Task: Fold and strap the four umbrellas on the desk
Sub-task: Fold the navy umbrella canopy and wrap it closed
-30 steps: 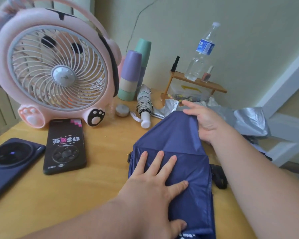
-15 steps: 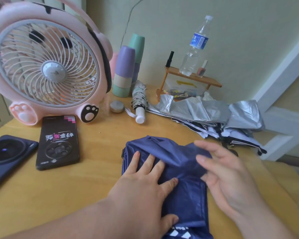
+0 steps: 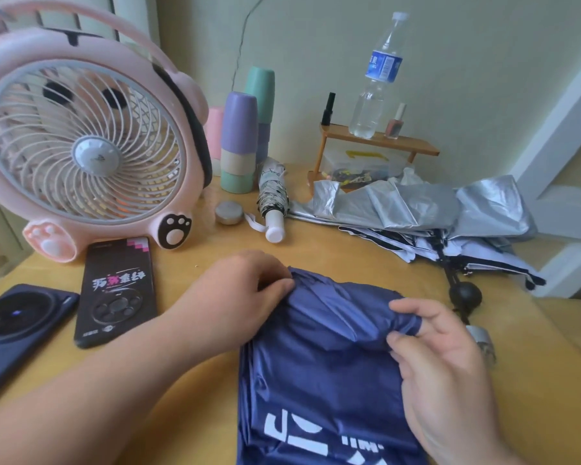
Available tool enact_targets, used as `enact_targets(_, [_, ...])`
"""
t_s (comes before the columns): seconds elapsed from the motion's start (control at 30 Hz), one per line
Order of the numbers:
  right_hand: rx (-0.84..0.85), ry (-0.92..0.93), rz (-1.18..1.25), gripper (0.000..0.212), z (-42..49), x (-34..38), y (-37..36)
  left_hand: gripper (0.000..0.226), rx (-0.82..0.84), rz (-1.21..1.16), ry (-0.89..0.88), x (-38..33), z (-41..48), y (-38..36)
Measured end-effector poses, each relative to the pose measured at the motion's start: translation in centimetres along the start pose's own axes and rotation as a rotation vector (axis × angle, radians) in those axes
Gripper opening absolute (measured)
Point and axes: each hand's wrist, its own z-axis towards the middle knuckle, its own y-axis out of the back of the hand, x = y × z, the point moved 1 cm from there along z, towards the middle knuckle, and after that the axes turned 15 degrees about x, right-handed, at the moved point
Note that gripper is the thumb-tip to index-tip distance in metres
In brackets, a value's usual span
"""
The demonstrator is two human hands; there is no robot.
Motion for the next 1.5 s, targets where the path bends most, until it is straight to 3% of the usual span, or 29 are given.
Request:
enact_targets(0.13, [0.028, 0.060, 0.123, 0.047, 0.8, 1.8, 0.5, 0.021, 0.177, 0.191, -0.016, -0.5, 0.3, -0.2])
enact_targets(0.23, [0.089, 0.019, 0.160, 0.063, 1.3, 2.3, 1.0, 0.025, 0.254, 0.280, -0.009, -1.3, 0.4, 0.0])
enact_targets(0.33, [0.171, 0.072, 0.238, 0.079, 1.6, 2.6, 1.0, 0.007, 0.262, 0.280, -0.042, -2.2, 0.2, 0.0])
enact_targets(0.4, [0.237, 0.097, 0.287, 0.086, 1.7, 2.7, 0.9, 0.021, 0.264, 0.245, -0.037, -2.3, 0.0, 0.0])
enact_targets(0.47, [0.280, 0.096, 0.265, 0.098, 1.8, 2.4, 1.0, 0.014, 0.271, 0.187, -0.046, -2.4, -0.1, 0.0])
enact_targets(0.53, [0.302, 0.099, 0.230, 0.093, 1.8, 2.3, 1.0, 0.009, 0.224, 0.063, -0.038, -2.7, 0.0, -0.2])
enact_targets(0.67, [0.276, 0.082, 0.233, 0.084, 1.6, 2.2, 1.1, 0.009, -0.002, -0.216, 0.165, -2.4, 1.6, 0.0])
enact_targets(0.77, [0.302, 0.074, 0.214, 0.093, 1.7, 1.9, 1.4, 0.016, 0.012, -0.048, 0.187, -2.4, 2.4, 0.9])
enact_targets(0.97, [0.291, 0.093, 0.277, 0.083, 1.8, 1.8, 1.5, 0.019, 0.076, 0.226, 0.096, -3.2, 3.4, 0.3])
enact_targets(1.03, [0.247, 0.102, 0.216, 0.084, 1.5, 1.5, 1.1, 0.019, 0.027, 0.230, 0.041, -2.8, 3.5, 0.1])
enact_targets(1.13, [0.128, 0.080, -0.060, 0.091, 0.7, 0.0, 0.6, 0.010, -0.038, 0.159, 0.040, -2.3, 3.2, 0.6])
enact_targets(1.27, [0.076, 0.021, -0.485, 0.098, 0.0, -1.6, 0.2, 0.012, -0.018, 0.148, 0.014, -1.9, 3.0, 2.4])
enact_targets(1.37, [0.085, -0.009, -0.671, 0.103, -0.1, -1.2, -0.4, 0.014, 0.034, 0.137, -0.036, -1.8, 3.8, 4.4])
enact_targets(1.5, [0.090, -0.025, -0.736, 0.101, 0.0, -0.9, -0.7, 0.015, 0.073, -0.453, -0.018, -1.5, 4.8, 5.4])
